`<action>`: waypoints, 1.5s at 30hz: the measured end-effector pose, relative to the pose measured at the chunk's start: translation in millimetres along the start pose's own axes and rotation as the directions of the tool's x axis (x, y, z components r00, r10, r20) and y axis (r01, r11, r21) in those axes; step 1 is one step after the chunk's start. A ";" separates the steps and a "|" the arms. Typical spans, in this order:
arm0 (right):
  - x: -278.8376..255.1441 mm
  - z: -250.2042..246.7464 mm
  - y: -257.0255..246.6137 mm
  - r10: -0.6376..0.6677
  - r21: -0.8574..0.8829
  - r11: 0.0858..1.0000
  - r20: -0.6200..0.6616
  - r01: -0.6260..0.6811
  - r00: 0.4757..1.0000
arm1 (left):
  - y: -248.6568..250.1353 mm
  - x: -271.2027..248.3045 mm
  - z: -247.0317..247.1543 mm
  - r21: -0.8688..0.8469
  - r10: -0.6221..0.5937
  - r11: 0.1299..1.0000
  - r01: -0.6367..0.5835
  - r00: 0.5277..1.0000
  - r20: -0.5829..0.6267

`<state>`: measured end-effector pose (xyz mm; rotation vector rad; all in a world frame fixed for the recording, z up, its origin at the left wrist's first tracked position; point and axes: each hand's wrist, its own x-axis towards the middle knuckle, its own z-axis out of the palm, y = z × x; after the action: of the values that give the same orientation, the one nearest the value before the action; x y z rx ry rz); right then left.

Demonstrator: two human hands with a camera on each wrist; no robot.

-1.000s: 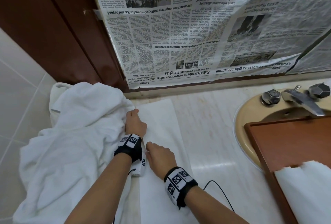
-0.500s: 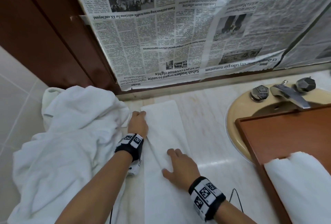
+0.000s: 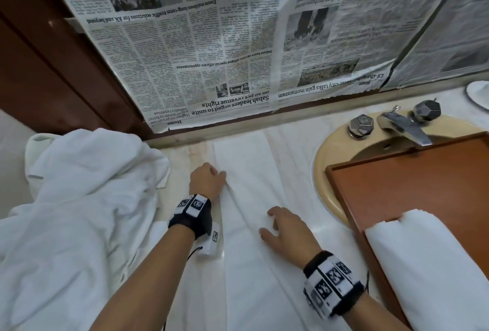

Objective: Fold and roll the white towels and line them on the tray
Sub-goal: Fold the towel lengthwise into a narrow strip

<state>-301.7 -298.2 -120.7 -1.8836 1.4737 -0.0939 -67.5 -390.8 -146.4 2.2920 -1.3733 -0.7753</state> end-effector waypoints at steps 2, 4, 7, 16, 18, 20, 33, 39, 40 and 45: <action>-12.0 8.5 4.3 0.067 0.010 0.998 0.025 -0.068 0.997 | -7.5 -12.6 1.7 0.056 -0.056 0.997 0.053 0.996 0.069; -16.4 15.5 5.2 0.101 0.001 0.995 0.048 -0.101 0.994 | -8.0 -23.1 5.5 0.083 -0.054 0.996 0.044 0.991 0.123; -18.4 20.7 -0.6 0.094 0.001 0.996 0.037 -0.094 0.995 | -5.5 -31.8 9.5 0.050 -0.022 0.999 0.016 0.992 0.124; -34.0 27.6 -77.7 -0.106 -0.161 0.982 -0.025 0.101 0.994 | -14.4 -41.8 -0.7 -0.066 -0.048 0.996 0.056 0.992 0.113; -43.1 49.4 -91.3 -0.088 -0.285 0.952 0.085 0.109 0.992 | -13.4 -43.8 -2.3 -0.054 -0.062 0.996 0.068 0.992 0.111; -50.5 69.1 -88.4 -0.088 -0.319 0.939 0.144 0.131 0.986 | -12.6 -43.3 -3.1 -0.042 -0.061 0.997 0.067 0.991 0.119; -63.7 93.7 -64.3 -0.109 -0.217 0.965 0.175 0.147 0.978 | -32.4 -42.5 4.3 0.042 0.197 0.980 -0.196 0.980 -0.016; -56.6 66.7 -45.7 -0.118 -0.047 0.992 0.023 0.119 0.993 | -37.1 -40.7 3.0 0.326 0.297 0.885 -0.334 0.942 0.157; -49.7 61.8 -38.0 -0.129 -0.087 0.988 -0.034 0.126 0.991 | -38.1 -38.1 2.0 0.340 0.282 0.884 -0.320 0.946 0.158; -6.1 36.5 -9.8 -0.146 -0.329 0.938 -0.085 0.110 0.986 | -40.8 -33.6 9.3 0.426 0.280 0.824 -0.373 0.922 0.266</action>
<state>-278.6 -274.2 -139.5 -2.2714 1.5088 -0.0155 -57.7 -342.3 -167.4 2.2468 -2.1856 -0.6076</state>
